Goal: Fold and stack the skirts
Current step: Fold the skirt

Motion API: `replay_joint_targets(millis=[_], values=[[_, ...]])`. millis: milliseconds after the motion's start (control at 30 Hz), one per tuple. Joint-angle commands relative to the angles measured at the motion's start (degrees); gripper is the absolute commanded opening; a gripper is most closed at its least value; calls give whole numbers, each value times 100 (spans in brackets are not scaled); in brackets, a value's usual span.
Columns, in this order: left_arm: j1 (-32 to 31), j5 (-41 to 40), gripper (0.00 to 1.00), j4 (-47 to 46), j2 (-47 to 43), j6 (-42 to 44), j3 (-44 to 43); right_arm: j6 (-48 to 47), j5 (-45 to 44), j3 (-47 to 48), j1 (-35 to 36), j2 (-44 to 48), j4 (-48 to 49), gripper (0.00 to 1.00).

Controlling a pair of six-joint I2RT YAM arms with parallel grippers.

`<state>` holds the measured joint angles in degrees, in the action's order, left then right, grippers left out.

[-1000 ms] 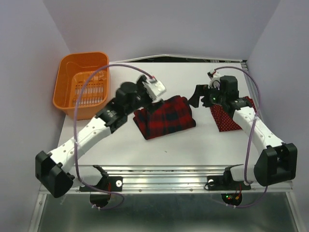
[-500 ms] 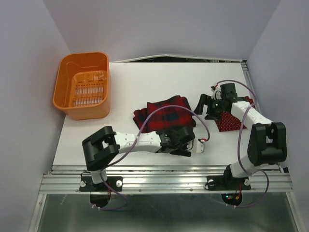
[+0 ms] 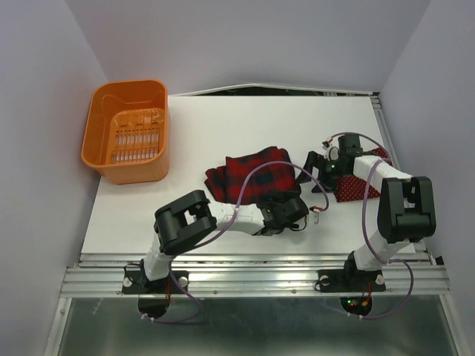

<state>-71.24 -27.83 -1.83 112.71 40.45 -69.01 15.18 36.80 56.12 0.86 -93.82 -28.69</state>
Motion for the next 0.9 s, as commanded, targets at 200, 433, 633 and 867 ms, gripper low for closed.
replay_joint_targets(millis=[200, 433, 633, 867], values=[[557, 1076, 51, 551, -336, -836, -384, -410, 73, -206, 10, -189, -49, 100], [1199, 2963, 38, 876, -794, -1021, -420, -271, 1091, -513, 10, -163, 363, 100], [1359, 3582, 33, 930, -908, -968, -446, 766, 1558, -1102, 10, 13, 1908, 100], [1578, 4163, 28, 965, -961, -951, -508, 1004, 1611, -1173, 204, -575, 2797, 100]])
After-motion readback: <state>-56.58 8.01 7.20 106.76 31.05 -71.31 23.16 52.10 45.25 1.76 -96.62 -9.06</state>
